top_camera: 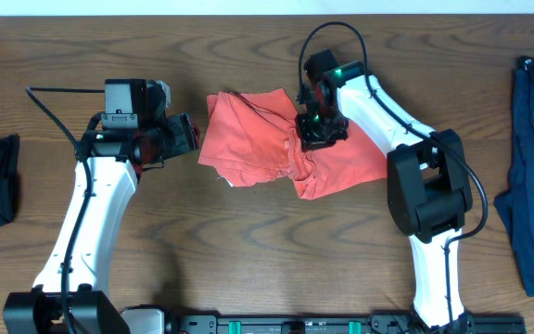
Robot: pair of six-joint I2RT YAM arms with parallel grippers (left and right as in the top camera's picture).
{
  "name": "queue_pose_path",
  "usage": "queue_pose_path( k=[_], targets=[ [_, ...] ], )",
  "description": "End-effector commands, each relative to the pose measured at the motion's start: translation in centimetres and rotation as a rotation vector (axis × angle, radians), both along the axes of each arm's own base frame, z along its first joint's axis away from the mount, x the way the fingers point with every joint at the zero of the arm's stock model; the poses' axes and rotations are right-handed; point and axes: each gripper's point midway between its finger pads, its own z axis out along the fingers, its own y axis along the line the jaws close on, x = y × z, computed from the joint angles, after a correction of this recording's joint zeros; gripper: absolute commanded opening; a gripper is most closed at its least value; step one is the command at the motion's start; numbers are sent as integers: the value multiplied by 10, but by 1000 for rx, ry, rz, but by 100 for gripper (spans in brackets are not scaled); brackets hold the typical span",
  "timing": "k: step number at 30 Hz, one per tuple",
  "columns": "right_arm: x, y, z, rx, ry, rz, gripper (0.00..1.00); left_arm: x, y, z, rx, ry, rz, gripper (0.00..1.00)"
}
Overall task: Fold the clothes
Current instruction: 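Lower the right end onto the left half and press it flat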
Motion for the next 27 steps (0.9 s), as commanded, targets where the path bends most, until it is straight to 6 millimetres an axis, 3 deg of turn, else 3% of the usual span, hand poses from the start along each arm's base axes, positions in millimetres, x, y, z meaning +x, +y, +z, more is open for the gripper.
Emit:
queue_pose_path(
  k=[1,11,22,27],
  targets=[
    [3,3,-1,-5,-1,-34,1,3,1,3,17,-8,-10,62],
    [0,4,7,0,0,-26,1,3,1,3,17,-8,-10,62],
    [9,9,79,76,-163,-6,2,2,1,2,16,-5,-10,62],
    [15,3,93,82,-194,-54,1,1,1,1,16,4,-10,62]
  ],
)
